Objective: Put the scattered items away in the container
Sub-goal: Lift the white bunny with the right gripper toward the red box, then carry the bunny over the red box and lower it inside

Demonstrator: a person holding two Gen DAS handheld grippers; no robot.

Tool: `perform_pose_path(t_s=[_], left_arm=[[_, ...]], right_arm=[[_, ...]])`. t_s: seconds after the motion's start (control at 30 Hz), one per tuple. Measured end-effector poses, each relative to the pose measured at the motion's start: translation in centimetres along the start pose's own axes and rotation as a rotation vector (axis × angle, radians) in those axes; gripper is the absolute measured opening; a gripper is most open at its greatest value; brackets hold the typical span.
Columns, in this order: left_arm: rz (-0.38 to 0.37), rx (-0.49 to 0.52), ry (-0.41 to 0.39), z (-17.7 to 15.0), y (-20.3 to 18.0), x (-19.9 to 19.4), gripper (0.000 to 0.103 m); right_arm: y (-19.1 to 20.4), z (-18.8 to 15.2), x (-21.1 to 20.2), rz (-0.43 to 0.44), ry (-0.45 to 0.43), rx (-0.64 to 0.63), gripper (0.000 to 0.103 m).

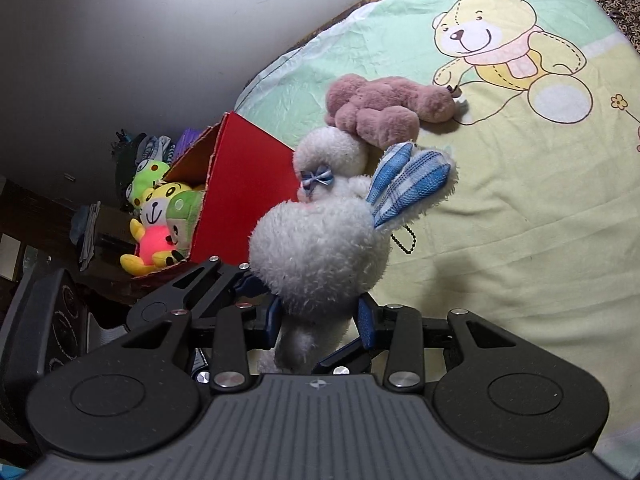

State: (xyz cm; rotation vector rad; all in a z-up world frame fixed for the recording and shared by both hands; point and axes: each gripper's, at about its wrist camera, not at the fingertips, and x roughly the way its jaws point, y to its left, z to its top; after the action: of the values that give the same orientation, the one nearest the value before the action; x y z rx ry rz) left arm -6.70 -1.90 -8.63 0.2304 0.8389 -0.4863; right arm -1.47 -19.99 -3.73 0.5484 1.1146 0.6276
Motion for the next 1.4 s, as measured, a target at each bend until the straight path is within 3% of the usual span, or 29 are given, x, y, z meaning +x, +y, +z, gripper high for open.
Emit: perform_pose_path(t_s=[0.37,0.47,0.67,1.03,1.2,1.4], left_arm=[[-0.056,0.007,-0.085,0.0,5.0,-5.0,0.078],[-0.055,-0.003,-0.122,1.8,6.6,-5.8,0.078],[-0.04,-0.03,-0.17,2.3,10.1,-7.9,0.078],[0.022,-0.109,-0.182,1.1,15.9,-11.0,0.078],[0.042,-0.17,-0.152,0.6,18.4,-9.9,0.078],[-0.002,-0.238,-0.098,-0.3,20.3,-7.3,0.078]], right_arm=[[6.6,-0.5,0.6,-0.018,-0.113,-0.049,0.04],[8.6,0.1,1.1,-0.016,-0.143,-0.086,0.04],[12.4,1.2,2.9,0.0,-0.177,-0.152,0.04],[16.9,2.8,7.7,0.033,-0.148,-0.25,0.04],[18.0,3.7,10.8,0.014,-0.111,-0.306,0.04],[17.8,4.5,13.5,-0.041,-0.059,-0.325,0.04]])
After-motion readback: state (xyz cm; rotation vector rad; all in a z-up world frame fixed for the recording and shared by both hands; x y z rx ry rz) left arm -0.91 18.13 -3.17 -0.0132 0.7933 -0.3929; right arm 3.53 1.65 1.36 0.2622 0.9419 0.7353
